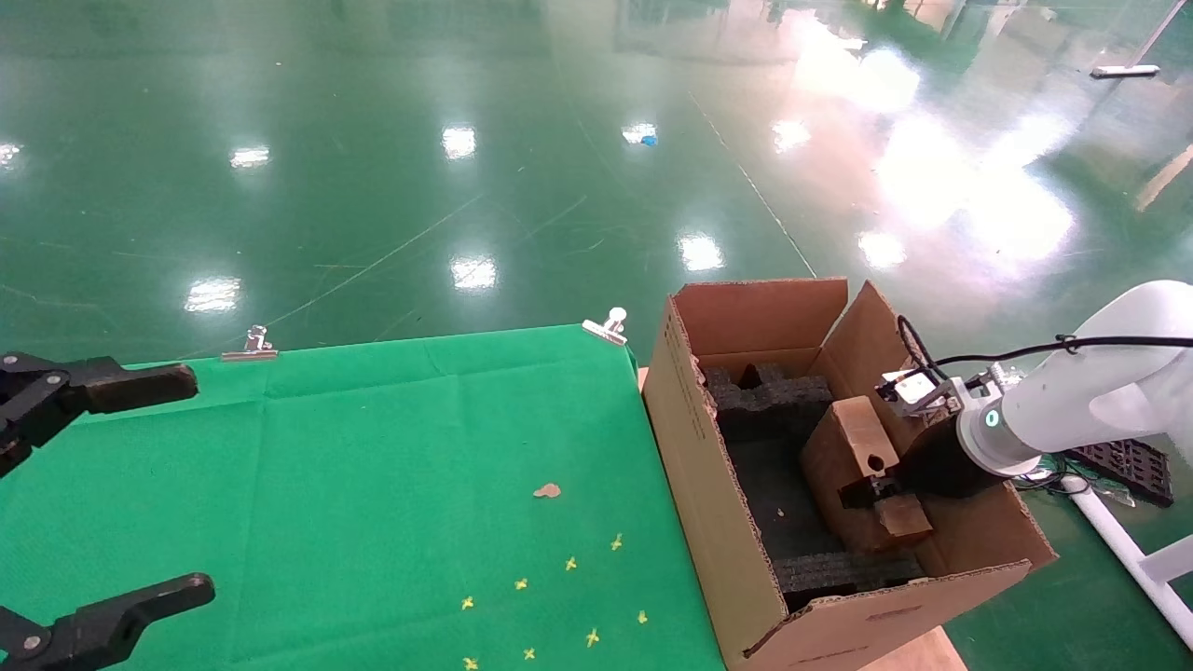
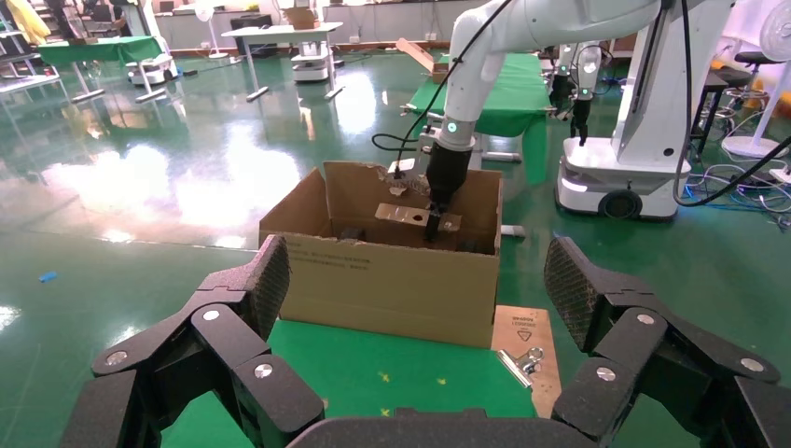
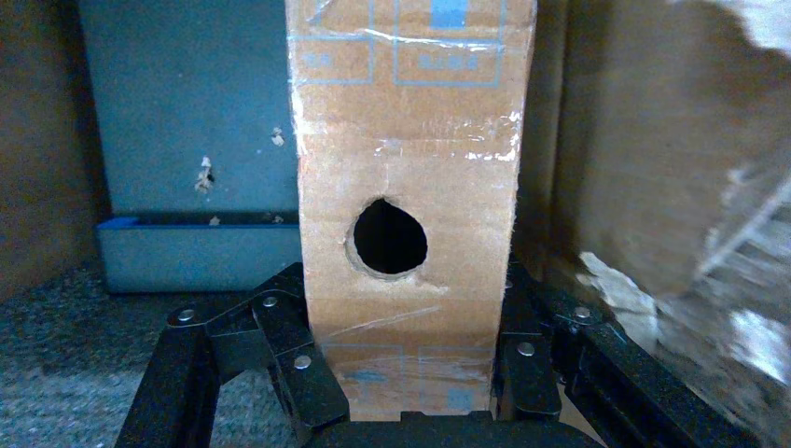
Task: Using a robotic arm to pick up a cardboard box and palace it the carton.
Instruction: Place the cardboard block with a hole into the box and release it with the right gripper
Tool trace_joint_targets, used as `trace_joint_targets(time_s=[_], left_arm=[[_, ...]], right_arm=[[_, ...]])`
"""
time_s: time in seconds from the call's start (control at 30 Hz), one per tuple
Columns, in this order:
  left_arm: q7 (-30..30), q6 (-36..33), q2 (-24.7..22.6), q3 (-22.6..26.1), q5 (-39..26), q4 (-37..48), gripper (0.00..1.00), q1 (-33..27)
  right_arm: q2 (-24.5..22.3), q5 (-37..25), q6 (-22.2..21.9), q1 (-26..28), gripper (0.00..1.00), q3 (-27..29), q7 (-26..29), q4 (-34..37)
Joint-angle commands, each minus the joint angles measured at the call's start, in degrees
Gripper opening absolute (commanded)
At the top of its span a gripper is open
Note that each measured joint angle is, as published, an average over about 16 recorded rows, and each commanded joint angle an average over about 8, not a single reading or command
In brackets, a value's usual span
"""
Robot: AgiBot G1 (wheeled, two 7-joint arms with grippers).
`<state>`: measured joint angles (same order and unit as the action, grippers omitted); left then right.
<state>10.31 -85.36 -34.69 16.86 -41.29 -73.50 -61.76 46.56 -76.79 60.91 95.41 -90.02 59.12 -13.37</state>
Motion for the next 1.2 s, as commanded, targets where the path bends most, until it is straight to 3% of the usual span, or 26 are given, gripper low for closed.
trace_joint_targets(time_s=[0.03,0.23,0.27,1.2], left_arm=[[0.0,0.0,0.0,0.01,0.0,0.0,1.0,0.0],[-0.01,0.01,0.01,0.03,0.02,0.0,1.0,-0.01],[-0.02,0.01,0.01,0.03,0.02,0.0,1.0,-0.01],[-0.06,0.05,0.05,0.12,0.08,0.0,1.0,-0.03]], right_arm=[[0.4,0.58,-0.7,-0.89,0.18,0.35,-1.24,1.01],[1.59,1.36,0.11,-1.18,0.93,0.82,-3.17,4.17],[1.79,1.43,0.33,-1.1,1.0,0.86,-3.4,4.62],[5.33,0.66,2.87,0.82,1.0,0.38,-6.26,11.05]])
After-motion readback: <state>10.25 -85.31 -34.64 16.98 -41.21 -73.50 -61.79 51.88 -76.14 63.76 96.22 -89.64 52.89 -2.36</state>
